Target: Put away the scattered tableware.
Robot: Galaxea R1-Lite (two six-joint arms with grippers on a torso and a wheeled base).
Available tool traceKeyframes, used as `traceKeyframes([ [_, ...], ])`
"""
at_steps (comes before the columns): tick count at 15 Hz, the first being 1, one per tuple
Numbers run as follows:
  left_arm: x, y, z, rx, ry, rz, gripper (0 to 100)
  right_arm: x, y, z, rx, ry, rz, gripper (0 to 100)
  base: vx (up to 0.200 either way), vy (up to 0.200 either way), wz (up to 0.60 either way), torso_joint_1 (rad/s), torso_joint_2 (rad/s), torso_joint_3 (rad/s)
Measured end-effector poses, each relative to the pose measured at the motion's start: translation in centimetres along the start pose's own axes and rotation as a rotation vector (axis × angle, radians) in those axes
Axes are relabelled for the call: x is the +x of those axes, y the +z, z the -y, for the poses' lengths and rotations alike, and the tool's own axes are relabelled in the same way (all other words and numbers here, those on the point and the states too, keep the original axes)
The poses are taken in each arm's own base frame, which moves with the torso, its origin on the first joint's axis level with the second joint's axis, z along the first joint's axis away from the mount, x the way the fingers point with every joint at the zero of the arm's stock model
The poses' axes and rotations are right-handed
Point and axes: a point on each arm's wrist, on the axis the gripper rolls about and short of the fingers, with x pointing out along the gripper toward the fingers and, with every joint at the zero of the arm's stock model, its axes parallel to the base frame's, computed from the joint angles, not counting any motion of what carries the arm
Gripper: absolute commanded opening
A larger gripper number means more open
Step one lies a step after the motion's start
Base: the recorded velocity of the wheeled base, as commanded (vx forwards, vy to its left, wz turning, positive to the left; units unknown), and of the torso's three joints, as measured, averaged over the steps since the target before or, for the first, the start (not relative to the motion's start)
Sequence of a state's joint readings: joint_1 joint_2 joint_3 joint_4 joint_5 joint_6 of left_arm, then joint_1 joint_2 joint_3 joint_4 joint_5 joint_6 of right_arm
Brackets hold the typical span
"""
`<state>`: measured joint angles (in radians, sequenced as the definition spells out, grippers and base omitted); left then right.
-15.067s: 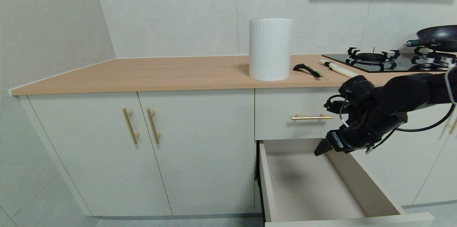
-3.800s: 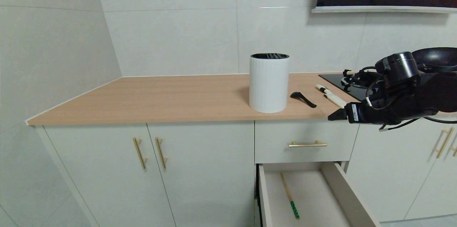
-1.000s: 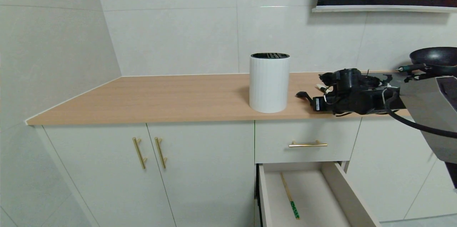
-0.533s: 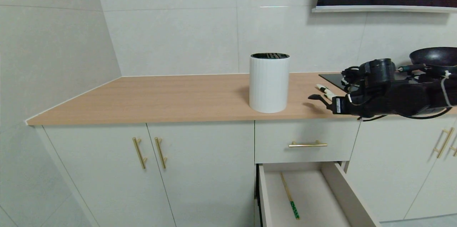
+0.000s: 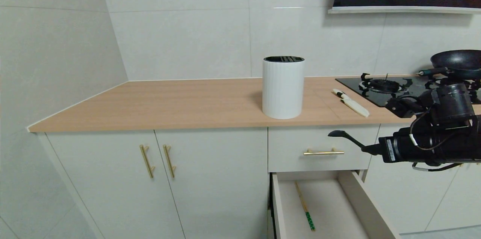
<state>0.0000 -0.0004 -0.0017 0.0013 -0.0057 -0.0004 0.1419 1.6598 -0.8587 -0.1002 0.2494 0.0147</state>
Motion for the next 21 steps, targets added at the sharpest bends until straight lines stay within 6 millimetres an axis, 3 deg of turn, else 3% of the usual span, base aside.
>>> traceKeyframes([
  [3, 0.0, 0.0, 0.0, 0.0, 0.0, 0.0, 100, 0.9, -1.2, -0.3, -0.018, 0.013, -0.056, 0, 0.0, 0.0, 0.0, 0.0, 0.0, 0.0],
  [7, 0.0, 0.0, 0.0, 0.0, 0.0, 0.001, 100, 4.2, -2.0, 0.4, -0.014, 0.008, -0.093, 0, 0.0, 0.0, 0.0, -0.02, 0.03, 0.019],
  [12, 0.0, 0.0, 0.0, 0.0, 0.0, 0.0, 100, 7.6, -3.4, 1.6, 0.001, -0.032, -0.136, 0, 0.0, 0.0, 0.0, -0.212, 0.39, 0.177],
  [21, 0.0, 0.0, 0.0, 0.0, 0.0, 0.0, 100, 10.3, -4.8, 2.8, 0.02, -0.044, -0.169, 0, 0.0, 0.0, 0.0, -0.223, 0.34, 0.127],
])
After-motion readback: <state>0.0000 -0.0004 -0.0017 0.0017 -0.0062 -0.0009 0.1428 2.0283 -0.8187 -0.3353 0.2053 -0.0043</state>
